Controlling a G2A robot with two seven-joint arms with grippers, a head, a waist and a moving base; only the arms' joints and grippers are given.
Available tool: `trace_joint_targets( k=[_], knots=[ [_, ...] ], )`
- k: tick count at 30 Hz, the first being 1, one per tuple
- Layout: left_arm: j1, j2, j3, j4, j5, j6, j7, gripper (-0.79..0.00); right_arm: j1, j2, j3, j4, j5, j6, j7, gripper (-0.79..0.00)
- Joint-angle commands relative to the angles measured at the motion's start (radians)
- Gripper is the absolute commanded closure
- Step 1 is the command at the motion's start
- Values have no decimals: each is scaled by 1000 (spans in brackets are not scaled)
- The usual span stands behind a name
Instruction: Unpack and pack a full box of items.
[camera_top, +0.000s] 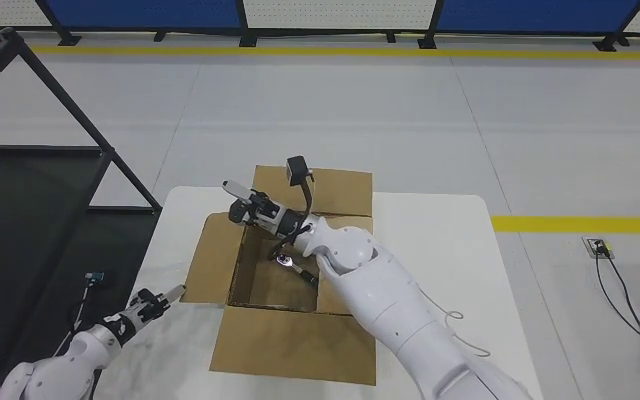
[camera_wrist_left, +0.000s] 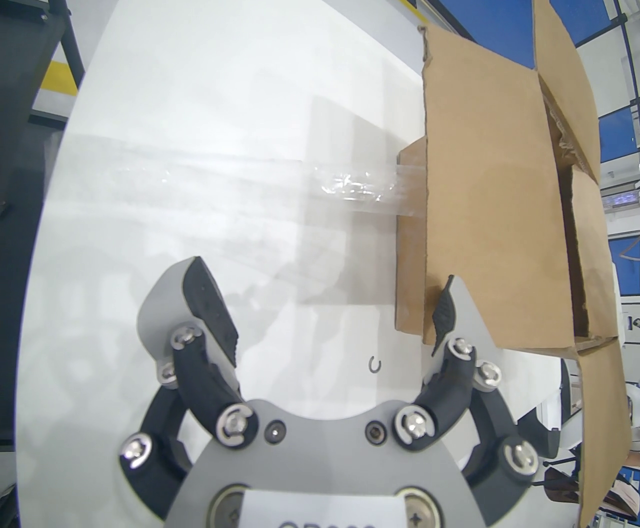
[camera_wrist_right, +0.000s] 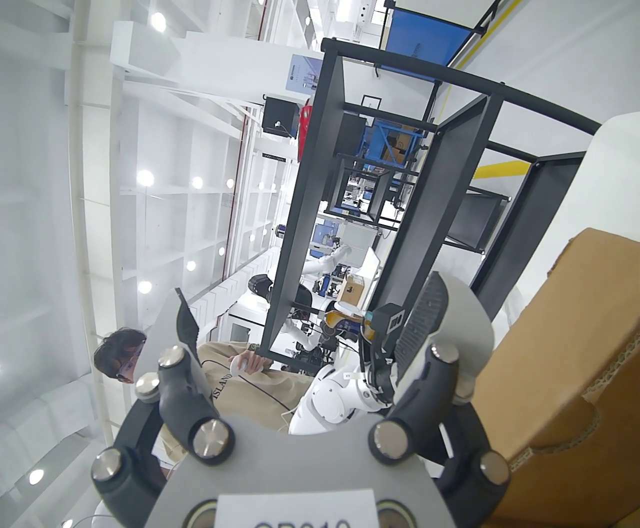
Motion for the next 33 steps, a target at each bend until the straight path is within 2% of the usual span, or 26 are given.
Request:
trace_joint_targets(
  k=[1, 5, 10, 15, 23, 33],
  knots=[
    [1, 1, -2, 3, -1, -1, 1, -785, -3, 1, 5, -6, -7, 3, -1, -785],
    [3, 2, -6, 5, -2, -1, 2, -785, -7, 3, 10, -11, -26, 24, 0, -785],
    [12, 3, -16, -4, -12, -8, 9, -785, 7, -7, -14, 6, -60, 135, 40, -785],
    [23, 4, -25, -17, -20, -12, 15, -785, 34, -35, -73, 36, -134, 239, 39, -785],
    [41, 3, -28, -39, -41, -29, 37, -785, 66, -82, -116, 107, -157, 284, 37, -785],
    [76, 4, -73, -58, -105, -62, 61, -785, 106, -127, -149, 190, -208, 342, 28, -785]
  ],
)
